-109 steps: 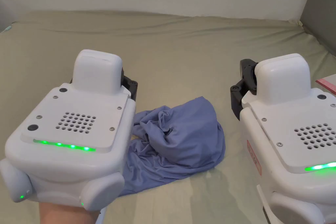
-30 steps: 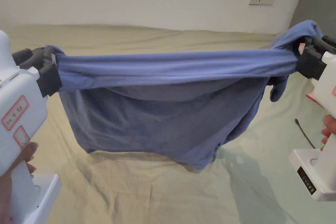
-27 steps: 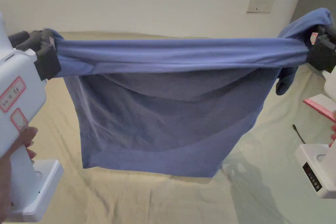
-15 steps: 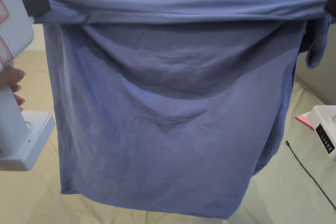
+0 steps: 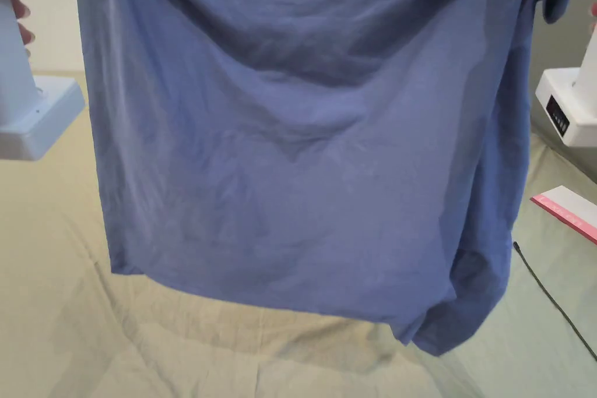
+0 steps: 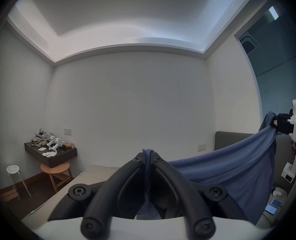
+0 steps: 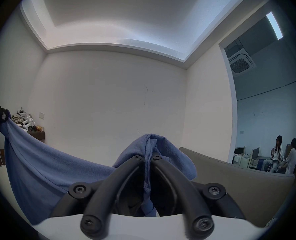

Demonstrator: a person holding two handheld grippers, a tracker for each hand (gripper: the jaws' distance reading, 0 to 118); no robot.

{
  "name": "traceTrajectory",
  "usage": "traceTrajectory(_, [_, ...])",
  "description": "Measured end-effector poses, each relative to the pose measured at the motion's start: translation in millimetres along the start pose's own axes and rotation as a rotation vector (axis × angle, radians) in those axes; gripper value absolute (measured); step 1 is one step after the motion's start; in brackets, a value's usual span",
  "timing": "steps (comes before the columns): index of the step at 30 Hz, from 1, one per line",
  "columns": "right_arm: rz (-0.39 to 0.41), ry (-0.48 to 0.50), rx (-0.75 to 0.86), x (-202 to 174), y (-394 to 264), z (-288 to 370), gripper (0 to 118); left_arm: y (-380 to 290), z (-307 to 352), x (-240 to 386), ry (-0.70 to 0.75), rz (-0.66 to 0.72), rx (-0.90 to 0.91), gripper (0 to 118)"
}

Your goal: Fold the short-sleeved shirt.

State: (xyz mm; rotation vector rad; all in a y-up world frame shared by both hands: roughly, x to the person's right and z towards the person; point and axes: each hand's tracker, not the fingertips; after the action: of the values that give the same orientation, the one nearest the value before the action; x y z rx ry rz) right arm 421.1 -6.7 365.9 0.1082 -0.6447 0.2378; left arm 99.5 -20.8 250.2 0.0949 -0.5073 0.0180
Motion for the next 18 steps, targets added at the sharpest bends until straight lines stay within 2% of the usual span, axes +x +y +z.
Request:
traceTrajectory(11, [0.051,-0.048,-0.013,-47.1,-11.4,-121.6,5,1.8,-136.9,-34.0,0.065,-0.036,-0.058,1])
traceTrajectory(18, [0.067,-0.021,-0.117,-78.5,-71.7,-154.5,5,-30.3,-194.1,-61.1,0.087,-0.032,-0.115,1])
